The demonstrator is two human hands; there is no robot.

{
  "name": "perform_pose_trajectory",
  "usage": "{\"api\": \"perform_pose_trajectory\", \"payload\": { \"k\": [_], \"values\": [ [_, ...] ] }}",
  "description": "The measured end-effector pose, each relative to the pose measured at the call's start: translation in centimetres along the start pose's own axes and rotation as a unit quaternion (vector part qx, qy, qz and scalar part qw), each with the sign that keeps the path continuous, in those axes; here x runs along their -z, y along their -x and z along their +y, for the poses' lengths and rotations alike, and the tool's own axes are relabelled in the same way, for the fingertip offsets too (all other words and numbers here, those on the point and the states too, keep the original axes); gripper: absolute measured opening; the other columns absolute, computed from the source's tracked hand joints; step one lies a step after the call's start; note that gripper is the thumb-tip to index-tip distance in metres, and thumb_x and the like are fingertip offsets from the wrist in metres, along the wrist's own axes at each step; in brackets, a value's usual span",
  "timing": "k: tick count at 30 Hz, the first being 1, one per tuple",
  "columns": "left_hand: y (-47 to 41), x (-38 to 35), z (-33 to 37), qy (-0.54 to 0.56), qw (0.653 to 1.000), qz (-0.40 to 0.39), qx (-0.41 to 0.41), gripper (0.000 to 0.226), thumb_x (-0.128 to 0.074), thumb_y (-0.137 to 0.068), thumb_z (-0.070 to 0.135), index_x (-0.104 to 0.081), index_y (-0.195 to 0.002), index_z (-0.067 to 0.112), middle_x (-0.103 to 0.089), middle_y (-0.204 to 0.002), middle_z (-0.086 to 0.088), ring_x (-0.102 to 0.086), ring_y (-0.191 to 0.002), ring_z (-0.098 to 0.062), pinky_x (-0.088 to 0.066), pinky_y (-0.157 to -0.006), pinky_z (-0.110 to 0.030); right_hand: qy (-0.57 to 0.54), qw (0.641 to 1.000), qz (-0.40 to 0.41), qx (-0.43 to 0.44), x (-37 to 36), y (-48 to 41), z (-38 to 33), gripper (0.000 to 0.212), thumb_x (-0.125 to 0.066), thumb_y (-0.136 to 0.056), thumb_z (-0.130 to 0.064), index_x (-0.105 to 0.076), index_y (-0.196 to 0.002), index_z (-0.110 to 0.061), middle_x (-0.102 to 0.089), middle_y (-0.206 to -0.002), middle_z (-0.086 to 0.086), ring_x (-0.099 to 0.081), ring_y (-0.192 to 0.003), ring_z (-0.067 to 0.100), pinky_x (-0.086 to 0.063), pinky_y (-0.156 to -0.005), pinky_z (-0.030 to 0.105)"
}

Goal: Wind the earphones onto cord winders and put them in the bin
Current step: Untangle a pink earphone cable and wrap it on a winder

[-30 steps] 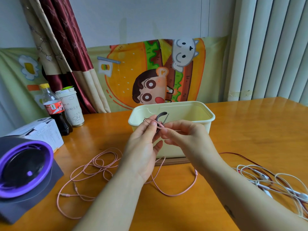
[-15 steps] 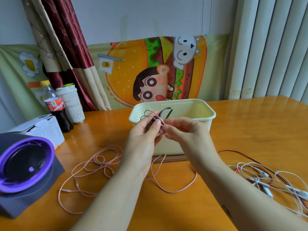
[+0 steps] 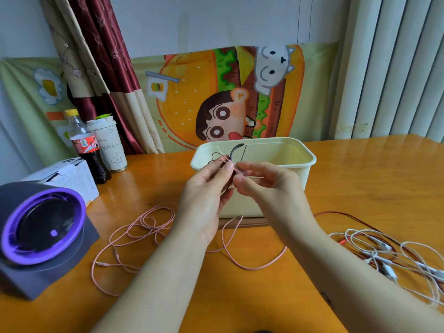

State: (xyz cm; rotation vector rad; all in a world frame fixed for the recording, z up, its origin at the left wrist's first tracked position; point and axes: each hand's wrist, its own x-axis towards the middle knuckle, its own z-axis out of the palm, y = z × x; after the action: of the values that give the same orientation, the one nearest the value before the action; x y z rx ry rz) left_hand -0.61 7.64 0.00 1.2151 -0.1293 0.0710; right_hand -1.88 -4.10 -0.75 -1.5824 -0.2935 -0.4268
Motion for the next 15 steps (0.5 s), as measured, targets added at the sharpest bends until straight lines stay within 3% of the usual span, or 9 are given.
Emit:
{"api": "perform_pose_trajectory", "payload": {
  "k": [3,8,15],
  "values": [
    [-0.06,0.49,0.39,-0.029,0.999,-0.020,-0.013,0.015,-0.062,-0.092,0.018,-0.070,-0.104,0.019,-0.076,-0.098,-0.004,-0.070,-0.085,-0.007,-0.054,-0.070,-0.018,0.035,0.999,-0.023,0.005,0.59,-0.28,-0.47,0.022,-0.071,-0.083,-0.013,-0.067,-0.093,-0.032,-0.074,-0.072,-0.006,-0.069,-0.075,0.000,-0.054,-0.077,0.015],
    [-0.24,0.51,0.28,-0.054,0.998,-0.017,-0.036,0.017,-0.064,-0.090,0.019,-0.070,-0.106,0.019,-0.077,-0.095,-0.002,-0.071,-0.089,-0.009,-0.053,-0.072,-0.020,0.126,0.991,-0.010,0.045,0.68,-0.35,-0.62,0.024,-0.072,-0.083,-0.017,-0.071,-0.103,-0.029,-0.072,-0.074,-0.004,-0.068,-0.074,0.009,-0.055,-0.079,0.029],
    [-0.15,0.40,0.31,-0.030,0.998,-0.022,-0.055,0.017,-0.064,-0.087,0.016,-0.070,-0.102,0.016,-0.077,-0.088,0.000,-0.073,-0.084,-0.010,-0.056,-0.071,-0.020,0.201,0.972,-0.013,0.118,0.75,-0.45,-0.60,0.027,-0.071,-0.082,-0.019,-0.071,-0.108,-0.026,-0.062,-0.088,-0.014,-0.061,-0.074,0.006,-0.051,-0.069,0.018]
  ]
}}
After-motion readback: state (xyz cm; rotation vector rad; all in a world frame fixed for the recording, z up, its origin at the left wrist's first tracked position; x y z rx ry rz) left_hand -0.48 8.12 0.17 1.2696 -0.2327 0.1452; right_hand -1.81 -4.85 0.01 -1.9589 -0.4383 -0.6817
